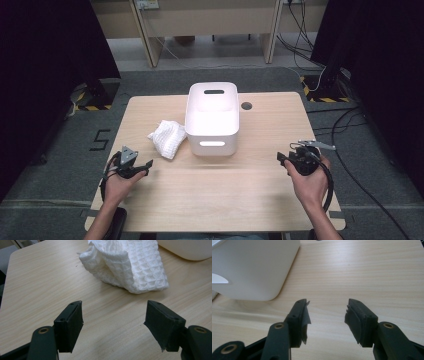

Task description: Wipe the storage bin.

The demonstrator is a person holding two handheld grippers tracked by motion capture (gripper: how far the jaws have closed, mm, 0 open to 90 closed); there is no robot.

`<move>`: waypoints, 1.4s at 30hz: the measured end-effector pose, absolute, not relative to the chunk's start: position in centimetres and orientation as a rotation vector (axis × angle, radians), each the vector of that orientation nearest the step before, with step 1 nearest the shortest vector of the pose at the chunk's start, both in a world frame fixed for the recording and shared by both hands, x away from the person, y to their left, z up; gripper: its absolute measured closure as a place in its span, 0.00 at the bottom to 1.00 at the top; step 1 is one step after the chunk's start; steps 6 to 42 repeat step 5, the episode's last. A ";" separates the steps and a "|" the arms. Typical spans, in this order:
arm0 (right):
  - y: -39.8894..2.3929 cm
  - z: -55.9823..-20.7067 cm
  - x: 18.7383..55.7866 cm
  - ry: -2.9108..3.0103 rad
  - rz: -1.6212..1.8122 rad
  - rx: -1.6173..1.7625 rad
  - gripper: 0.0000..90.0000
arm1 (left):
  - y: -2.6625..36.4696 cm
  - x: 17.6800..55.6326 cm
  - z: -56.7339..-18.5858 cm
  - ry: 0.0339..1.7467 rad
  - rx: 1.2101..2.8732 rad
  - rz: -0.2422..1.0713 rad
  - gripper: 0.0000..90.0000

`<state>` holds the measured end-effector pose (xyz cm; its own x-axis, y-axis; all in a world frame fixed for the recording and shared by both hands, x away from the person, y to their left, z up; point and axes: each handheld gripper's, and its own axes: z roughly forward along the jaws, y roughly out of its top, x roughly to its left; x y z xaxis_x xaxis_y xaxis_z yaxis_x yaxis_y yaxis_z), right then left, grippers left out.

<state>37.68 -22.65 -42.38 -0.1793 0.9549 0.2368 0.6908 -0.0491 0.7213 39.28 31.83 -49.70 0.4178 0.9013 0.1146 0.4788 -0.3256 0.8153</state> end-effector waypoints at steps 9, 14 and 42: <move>-22.8 -43.1 38.1 1.906 1.068 1.767 0.56 | 31.8 39.3 -50.0 1.169 1.958 0.763 0.33; -22.8 -43.1 38.1 1.906 1.068 1.767 0.56 | 31.8 39.3 -50.0 1.169 1.958 0.763 0.33; -22.8 -43.1 38.1 1.906 1.068 1.767 0.56 | 31.8 39.3 -50.0 1.169 1.958 0.763 0.33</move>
